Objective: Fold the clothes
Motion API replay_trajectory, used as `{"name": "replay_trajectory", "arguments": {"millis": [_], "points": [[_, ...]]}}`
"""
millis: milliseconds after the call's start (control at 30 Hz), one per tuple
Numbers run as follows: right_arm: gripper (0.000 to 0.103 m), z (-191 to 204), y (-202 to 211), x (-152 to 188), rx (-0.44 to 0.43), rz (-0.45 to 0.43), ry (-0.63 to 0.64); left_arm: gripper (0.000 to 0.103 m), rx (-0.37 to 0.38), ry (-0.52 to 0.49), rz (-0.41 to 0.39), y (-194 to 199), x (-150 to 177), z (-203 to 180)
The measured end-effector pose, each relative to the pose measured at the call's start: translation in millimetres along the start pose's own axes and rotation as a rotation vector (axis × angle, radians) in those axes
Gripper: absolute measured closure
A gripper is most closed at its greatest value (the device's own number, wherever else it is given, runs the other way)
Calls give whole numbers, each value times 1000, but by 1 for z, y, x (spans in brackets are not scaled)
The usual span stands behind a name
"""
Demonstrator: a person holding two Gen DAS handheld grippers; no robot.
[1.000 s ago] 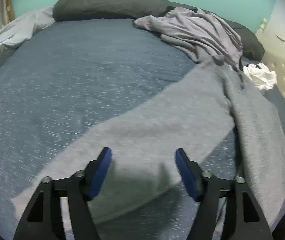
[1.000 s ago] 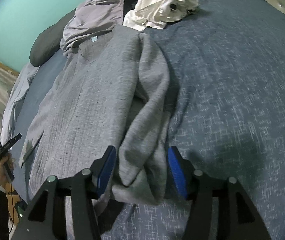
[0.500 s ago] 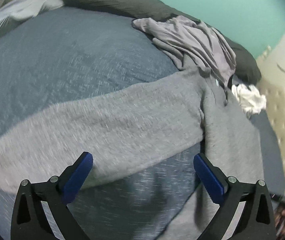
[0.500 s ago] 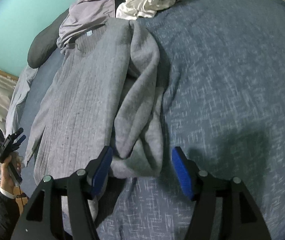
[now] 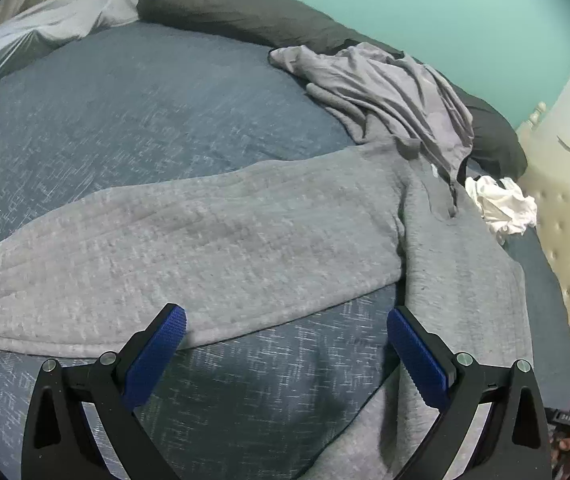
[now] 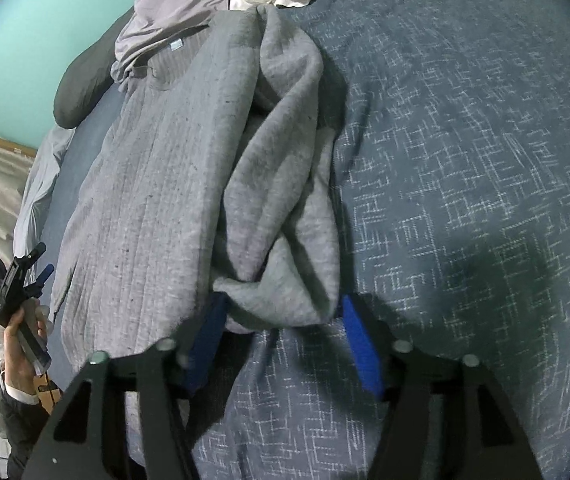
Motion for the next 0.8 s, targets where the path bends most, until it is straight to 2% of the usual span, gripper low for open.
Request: {"name": "replay_trajectory", "arguments": {"millis": [133, 167, 300, 500, 800], "points": [[71, 5, 2, -3, -1, -18, 36, 0, -8, -21, -19, -2, 2, -9], [78, 6, 2, -3, -2, -19, 43, 0, -6, -24, -20, -3, 3, -11], [88, 11, 4, -6, -4, -28, 80, 0, -3, -41, -22, -9, 7, -19], [92, 11, 9, -7, 4, -35, 119, 0, -15, -62, -41, -10, 10, -24], [94, 8, 35, -19, 42, -105, 143, 0, -14, -56, -79, -3, 7, -22]]}}
Point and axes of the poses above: each gripper's, at about its wrist camera, not at the fingertips, and y roughly against the way its jaws point, z to its left, x to its underside, the point moved 4 cm from there along -y, roughly the way its jaws point, and after that the axes turned 13 degrees about -y, right-handed, at the moved point
